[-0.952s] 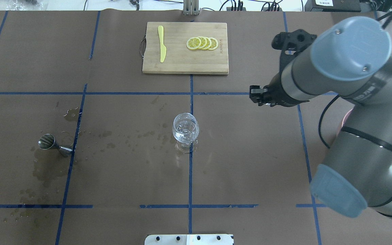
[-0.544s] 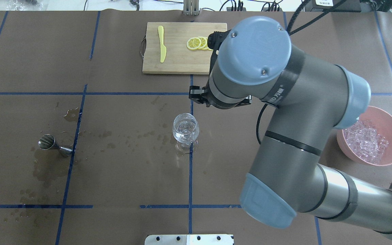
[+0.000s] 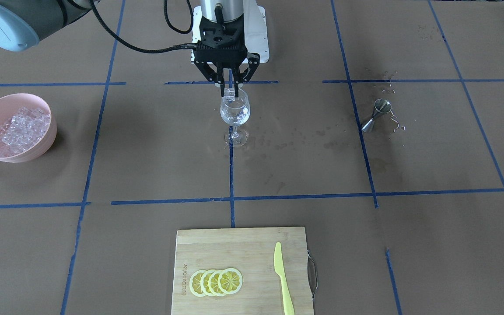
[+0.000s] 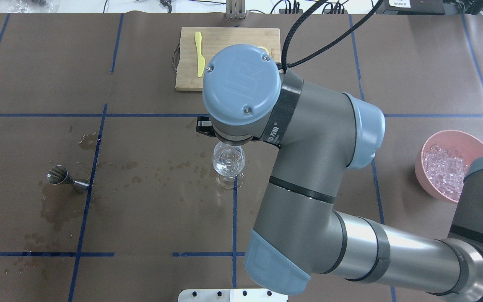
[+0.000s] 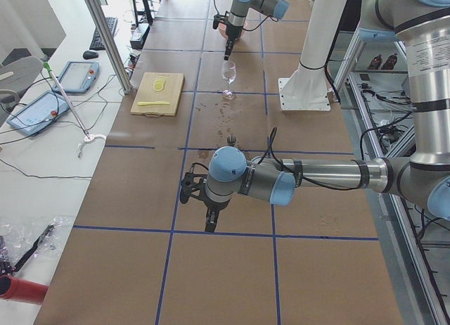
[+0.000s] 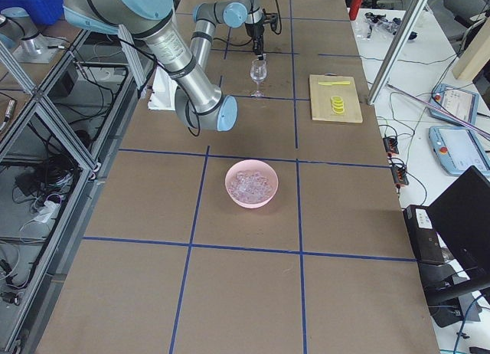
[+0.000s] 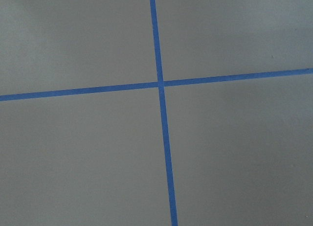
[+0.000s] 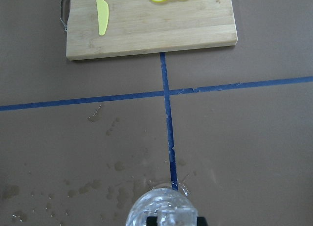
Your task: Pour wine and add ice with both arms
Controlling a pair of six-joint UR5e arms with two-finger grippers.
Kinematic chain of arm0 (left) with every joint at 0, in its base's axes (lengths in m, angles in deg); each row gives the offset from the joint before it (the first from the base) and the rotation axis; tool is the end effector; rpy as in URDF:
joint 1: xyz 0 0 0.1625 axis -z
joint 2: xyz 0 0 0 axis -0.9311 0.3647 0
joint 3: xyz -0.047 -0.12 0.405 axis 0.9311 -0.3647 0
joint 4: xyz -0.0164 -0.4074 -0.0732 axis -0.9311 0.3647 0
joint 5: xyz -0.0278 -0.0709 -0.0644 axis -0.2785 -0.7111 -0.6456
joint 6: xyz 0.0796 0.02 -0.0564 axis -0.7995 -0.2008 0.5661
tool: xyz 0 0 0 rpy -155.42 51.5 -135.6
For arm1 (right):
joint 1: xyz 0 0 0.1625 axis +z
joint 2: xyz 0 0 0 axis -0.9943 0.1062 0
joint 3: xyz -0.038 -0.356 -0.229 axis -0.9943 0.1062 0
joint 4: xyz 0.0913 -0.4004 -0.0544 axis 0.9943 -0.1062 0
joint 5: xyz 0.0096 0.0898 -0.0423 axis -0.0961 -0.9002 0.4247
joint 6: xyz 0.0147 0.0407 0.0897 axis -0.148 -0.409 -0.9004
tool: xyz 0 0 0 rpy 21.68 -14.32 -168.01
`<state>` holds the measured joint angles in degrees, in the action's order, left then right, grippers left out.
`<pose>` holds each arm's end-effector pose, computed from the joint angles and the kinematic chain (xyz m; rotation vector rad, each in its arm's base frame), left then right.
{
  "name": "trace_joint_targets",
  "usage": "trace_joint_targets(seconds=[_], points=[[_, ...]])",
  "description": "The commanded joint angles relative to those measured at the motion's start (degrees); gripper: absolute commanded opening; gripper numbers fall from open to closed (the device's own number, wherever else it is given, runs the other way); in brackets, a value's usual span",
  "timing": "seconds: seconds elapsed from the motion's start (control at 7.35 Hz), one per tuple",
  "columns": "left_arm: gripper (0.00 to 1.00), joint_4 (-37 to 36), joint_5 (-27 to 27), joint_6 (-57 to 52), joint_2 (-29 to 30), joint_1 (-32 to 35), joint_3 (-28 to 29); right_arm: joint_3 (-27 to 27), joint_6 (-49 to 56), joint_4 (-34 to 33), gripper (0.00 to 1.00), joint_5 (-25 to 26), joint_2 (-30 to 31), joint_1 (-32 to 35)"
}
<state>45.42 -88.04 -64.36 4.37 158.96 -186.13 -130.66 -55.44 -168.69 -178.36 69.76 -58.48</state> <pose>-0.0643 -0.4090 0.6176 0.2233 0.8061 0.0137 -0.5065 -0.3801 0.0479 0.1993 -0.8012 0.1835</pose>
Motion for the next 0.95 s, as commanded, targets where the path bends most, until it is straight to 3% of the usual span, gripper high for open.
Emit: trace_joint_targets(seconds=[0.0, 0.54, 0.68, 0.82], points=[[1.00, -0.1, 0.0, 0.0, 0.0, -0.1, 0.0, 1.3, -0.3, 0.0, 0.11, 1.2, 0.0, -1.7], [1.00, 0.0, 0.0, 0.0, 0.0, 0.0, 0.1, 1.5, -0.2, -0.2, 0.18, 1.2, 0.4, -1.8], [1.00, 0.0, 0.0, 0.0, 0.0, 0.0, 0.1, 1.5, -0.2, -0.1, 0.32, 1.2, 0.3, -1.8], [1.00, 0.0, 0.0, -0.1, 0.0, 0.0, 0.1, 1.4, -0.3, -0.3, 0.74, 1.2, 0.3, -1.8]])
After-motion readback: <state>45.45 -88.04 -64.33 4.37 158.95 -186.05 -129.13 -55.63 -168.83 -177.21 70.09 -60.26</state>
